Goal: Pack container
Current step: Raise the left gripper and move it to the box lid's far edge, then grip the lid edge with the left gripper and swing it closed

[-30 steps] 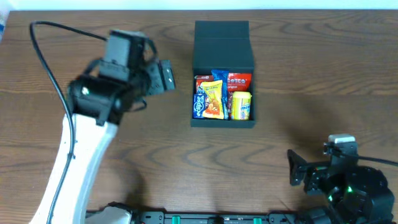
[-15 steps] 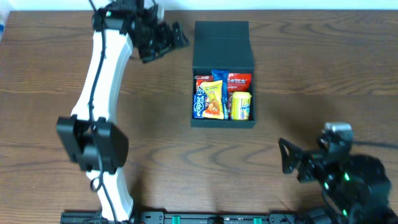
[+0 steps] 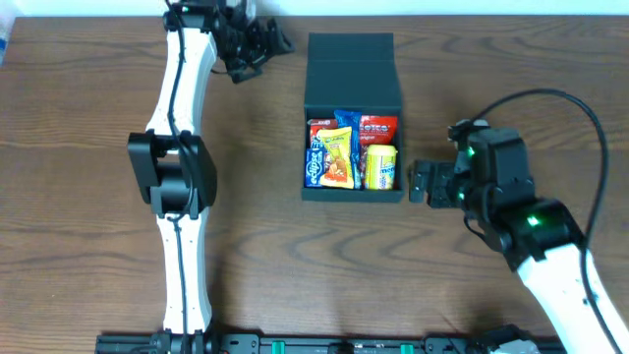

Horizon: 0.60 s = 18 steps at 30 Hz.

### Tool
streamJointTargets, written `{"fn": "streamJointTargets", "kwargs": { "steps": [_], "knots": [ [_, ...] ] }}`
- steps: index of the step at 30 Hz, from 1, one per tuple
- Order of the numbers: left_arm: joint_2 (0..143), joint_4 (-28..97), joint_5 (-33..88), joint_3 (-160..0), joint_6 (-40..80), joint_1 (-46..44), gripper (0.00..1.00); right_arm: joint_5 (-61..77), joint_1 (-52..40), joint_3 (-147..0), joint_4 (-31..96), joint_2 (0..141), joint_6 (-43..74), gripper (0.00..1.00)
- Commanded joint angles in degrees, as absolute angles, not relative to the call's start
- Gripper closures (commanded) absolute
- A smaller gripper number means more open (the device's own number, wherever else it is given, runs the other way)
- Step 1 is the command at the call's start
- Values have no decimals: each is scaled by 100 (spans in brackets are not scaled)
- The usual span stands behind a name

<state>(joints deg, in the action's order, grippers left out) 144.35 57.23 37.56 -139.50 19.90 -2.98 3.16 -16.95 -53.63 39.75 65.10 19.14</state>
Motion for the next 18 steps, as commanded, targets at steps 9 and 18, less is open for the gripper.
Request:
{"fn": "streamJointTargets", "kwargs": {
  "steps": [9,18],
  "knots": [
    [15122,5286,4053,-14075,2099,-847,4,325,-1658,-5470,3883,6652,1986,1],
    [15146,5028,4056,-14075,2099,-1201,4,276,-1658,-5463,4027,6657,1966,1]
  ]
}}
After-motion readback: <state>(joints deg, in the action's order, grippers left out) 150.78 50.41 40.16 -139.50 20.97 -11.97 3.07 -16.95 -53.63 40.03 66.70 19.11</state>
